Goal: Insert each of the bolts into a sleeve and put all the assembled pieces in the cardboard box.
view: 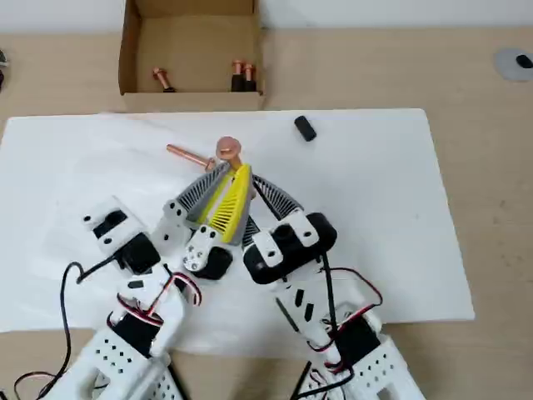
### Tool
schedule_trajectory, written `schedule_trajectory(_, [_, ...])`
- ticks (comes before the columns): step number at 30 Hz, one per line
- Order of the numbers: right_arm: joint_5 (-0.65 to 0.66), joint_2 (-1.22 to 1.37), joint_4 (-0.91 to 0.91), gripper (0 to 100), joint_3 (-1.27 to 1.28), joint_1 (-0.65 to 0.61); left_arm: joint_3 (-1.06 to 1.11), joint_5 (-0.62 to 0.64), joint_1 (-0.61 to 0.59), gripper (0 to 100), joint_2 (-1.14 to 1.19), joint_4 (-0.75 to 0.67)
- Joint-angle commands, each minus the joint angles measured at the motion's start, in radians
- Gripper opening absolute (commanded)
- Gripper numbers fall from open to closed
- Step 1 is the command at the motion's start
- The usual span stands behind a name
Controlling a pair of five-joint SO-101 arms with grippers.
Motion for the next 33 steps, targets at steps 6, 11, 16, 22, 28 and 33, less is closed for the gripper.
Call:
schedule_trajectory(6, [0.006,-0.125,-0.026,1.2,-0.007,0.004,0.009,-0.008,-0.071,1,-0.005,-0.109])
schedule_trajectory(11, [0.006,-0.125,-0.025,1.2,-0.007,0.004,0.009,-0.006,-0.023,1,-0.004,-0.106])
schedule_trajectory(16, [0.006,-0.125,-0.026,1.2,-0.007,0.004,0.009,-0.006,0.044,1,-0.001,-0.11])
schedule_trajectory(22, [0.006,-0.125,-0.026,1.2,-0.007,0.004,0.009,-0.008,0.058,1,-0.002,-0.112])
schedule_trajectory(28, [0.006,-0.125,-0.028,1.2,-0.007,0.004,0.009,-0.008,0.058,1,0.002,-0.107])
schedule_trajectory(33, [0.006,-0.125,-0.028,1.2,-0.007,0.004,0.009,-0.008,0.054,1,0.004,-0.106])
